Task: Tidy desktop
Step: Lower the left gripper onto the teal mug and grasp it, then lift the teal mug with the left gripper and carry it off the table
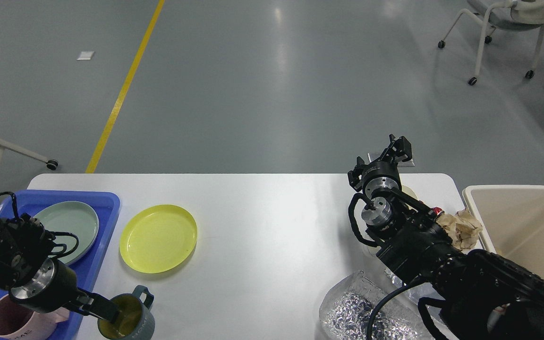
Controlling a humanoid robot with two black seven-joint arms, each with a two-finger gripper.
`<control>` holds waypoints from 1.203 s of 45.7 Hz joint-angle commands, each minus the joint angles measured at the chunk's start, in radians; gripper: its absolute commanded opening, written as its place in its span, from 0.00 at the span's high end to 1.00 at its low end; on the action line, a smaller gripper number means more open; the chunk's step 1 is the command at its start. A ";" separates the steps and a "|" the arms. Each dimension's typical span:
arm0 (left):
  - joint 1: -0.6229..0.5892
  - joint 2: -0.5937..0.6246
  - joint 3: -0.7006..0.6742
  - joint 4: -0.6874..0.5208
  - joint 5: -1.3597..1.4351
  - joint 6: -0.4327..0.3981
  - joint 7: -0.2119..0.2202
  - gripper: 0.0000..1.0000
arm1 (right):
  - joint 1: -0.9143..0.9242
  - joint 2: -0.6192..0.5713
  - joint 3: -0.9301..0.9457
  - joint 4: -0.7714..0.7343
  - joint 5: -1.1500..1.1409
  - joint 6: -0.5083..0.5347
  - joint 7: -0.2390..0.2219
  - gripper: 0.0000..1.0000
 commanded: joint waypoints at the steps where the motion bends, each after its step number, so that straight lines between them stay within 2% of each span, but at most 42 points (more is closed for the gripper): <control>1: 0.043 -0.015 -0.007 0.009 -0.005 0.065 0.001 0.03 | 0.000 0.000 0.000 0.000 0.000 0.000 0.000 0.00; 4: 0.055 -0.025 -0.016 0.011 -0.005 0.068 0.001 0.06 | 0.000 0.000 0.000 0.000 0.000 0.000 0.000 0.00; 8: 0.065 -0.028 -0.024 0.009 -0.005 0.070 0.001 0.15 | 0.000 0.000 0.000 0.000 0.001 0.000 0.000 0.00; 15: 0.085 -0.034 -0.044 0.011 -0.005 0.085 0.006 0.47 | 0.000 0.000 0.000 0.000 0.001 0.000 0.000 0.00; 21: 0.108 -0.045 -0.045 0.011 -0.008 0.150 0.087 0.61 | 0.000 0.000 0.000 0.000 0.000 0.000 0.000 0.00; 23: 0.117 -0.045 -0.045 0.011 -0.008 0.171 0.110 0.62 | 0.000 0.000 0.000 0.000 0.001 0.000 0.000 0.00; 27: 0.129 -0.045 -0.045 0.011 -0.008 0.196 0.121 0.67 | 0.000 0.000 0.000 0.000 0.000 0.000 0.000 0.00; 32: 0.141 -0.045 -0.047 0.011 -0.020 0.199 0.122 0.87 | 0.000 0.000 0.000 0.000 0.001 0.000 0.000 0.00; 40: 0.140 -0.043 -0.045 0.011 -0.034 0.191 0.116 0.98 | 0.000 0.000 0.000 0.000 0.000 0.000 0.000 0.00; 50: 0.117 -0.031 -0.056 0.002 -0.034 0.187 0.105 1.00 | 0.000 0.000 0.000 0.000 0.000 0.000 0.000 0.00; 55: 0.046 0.000 -0.083 -0.008 -0.033 0.118 0.105 1.00 | 0.000 0.000 0.000 0.000 0.000 0.000 0.000 0.00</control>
